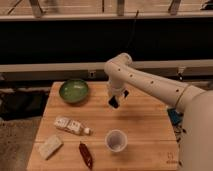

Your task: Place the eraser in the ceramic cup

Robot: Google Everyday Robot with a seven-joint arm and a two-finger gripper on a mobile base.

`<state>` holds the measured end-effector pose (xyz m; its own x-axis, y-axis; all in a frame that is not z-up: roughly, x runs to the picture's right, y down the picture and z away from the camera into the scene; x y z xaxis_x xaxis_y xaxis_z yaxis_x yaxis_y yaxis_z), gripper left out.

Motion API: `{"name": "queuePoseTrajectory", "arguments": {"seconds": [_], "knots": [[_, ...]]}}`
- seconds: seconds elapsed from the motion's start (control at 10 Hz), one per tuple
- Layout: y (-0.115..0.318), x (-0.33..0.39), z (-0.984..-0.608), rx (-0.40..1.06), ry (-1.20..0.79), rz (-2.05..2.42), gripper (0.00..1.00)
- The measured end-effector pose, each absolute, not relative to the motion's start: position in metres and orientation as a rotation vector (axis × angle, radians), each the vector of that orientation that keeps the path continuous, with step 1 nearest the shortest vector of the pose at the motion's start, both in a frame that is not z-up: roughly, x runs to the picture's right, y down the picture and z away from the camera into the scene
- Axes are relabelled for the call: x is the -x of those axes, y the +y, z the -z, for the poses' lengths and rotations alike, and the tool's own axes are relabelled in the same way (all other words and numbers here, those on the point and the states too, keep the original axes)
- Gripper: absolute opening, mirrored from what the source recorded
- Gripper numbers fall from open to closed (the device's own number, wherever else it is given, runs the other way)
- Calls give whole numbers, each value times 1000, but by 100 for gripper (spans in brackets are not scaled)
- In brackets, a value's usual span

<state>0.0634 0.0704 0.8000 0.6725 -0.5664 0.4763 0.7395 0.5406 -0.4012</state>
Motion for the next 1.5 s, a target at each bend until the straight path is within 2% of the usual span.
{"name": "queuePoseTrajectory", "arguments": {"seconds": [1.5], "knots": [[111,-79,-714,603,-317,850,0]]}}
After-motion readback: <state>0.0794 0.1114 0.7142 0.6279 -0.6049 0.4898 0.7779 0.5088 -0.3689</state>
